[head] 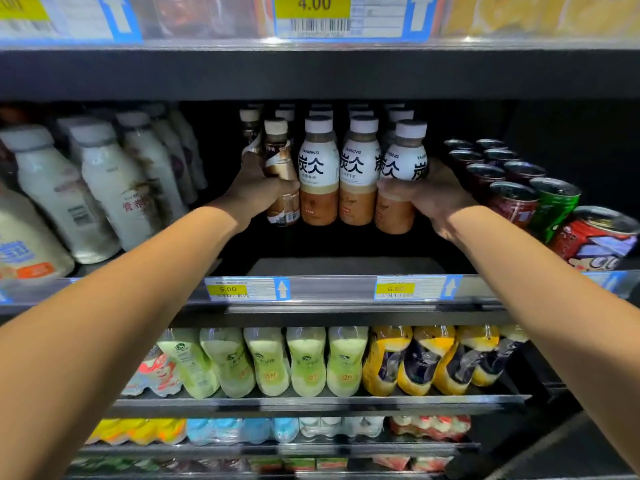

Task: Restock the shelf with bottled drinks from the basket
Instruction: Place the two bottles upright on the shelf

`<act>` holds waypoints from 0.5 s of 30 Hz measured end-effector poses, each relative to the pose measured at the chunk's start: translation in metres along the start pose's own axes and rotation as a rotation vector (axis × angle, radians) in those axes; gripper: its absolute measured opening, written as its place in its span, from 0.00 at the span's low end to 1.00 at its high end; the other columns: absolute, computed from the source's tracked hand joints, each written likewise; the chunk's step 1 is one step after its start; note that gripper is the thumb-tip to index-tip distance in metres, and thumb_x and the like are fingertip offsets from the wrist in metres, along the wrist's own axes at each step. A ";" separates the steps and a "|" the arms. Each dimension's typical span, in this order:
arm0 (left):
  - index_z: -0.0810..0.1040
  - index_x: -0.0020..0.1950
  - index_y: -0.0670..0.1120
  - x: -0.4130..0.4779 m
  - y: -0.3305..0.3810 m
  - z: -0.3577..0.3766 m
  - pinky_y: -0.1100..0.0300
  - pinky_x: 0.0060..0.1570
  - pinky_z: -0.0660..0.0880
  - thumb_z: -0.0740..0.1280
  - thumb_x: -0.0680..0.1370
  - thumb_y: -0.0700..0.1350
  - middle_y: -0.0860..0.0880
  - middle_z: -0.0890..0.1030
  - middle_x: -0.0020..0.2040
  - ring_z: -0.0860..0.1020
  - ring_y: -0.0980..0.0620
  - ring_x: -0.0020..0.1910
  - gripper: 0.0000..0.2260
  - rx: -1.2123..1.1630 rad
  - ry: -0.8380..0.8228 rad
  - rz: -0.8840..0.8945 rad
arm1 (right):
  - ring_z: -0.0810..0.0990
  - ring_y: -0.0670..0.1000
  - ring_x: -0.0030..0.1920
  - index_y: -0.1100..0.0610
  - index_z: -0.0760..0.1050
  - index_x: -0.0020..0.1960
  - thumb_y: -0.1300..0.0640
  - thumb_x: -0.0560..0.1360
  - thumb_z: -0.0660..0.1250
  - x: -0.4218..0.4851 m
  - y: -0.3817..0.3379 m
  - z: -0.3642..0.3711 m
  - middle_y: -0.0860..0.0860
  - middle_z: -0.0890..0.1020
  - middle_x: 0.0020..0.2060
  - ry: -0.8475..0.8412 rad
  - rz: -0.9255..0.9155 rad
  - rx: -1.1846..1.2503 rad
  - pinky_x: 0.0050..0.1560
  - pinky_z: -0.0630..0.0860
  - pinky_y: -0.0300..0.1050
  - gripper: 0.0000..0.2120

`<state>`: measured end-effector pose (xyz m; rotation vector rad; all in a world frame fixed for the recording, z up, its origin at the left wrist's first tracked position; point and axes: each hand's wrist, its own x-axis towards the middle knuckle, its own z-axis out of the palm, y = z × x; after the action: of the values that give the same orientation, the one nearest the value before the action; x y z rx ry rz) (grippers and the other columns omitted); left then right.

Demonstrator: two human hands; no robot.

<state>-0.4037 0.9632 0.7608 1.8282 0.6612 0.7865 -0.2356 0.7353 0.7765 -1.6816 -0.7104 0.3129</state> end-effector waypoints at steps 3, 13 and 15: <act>0.70 0.66 0.49 0.006 -0.001 0.000 0.45 0.57 0.79 0.78 0.56 0.55 0.51 0.82 0.57 0.82 0.52 0.55 0.40 0.031 0.003 -0.032 | 0.83 0.42 0.46 0.54 0.79 0.58 0.56 0.68 0.81 0.000 -0.003 -0.003 0.46 0.85 0.48 -0.026 0.018 0.018 0.41 0.78 0.35 0.21; 0.72 0.64 0.52 0.014 -0.001 0.004 0.43 0.59 0.77 0.77 0.61 0.48 0.49 0.82 0.58 0.81 0.49 0.57 0.32 -0.019 0.013 -0.040 | 0.80 0.41 0.47 0.47 0.75 0.58 0.53 0.69 0.79 0.006 -0.008 -0.007 0.44 0.83 0.52 -0.068 0.067 0.040 0.38 0.72 0.40 0.21; 0.74 0.60 0.54 0.014 -0.002 0.003 0.42 0.59 0.77 0.77 0.59 0.49 0.48 0.82 0.58 0.81 0.48 0.57 0.30 -0.042 -0.005 -0.034 | 0.81 0.44 0.51 0.48 0.75 0.60 0.53 0.69 0.79 0.008 -0.006 -0.006 0.46 0.83 0.55 -0.057 0.055 0.026 0.42 0.75 0.41 0.22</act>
<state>-0.3925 0.9725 0.7610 1.7763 0.6665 0.7679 -0.2281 0.7361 0.7849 -1.6749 -0.7006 0.4085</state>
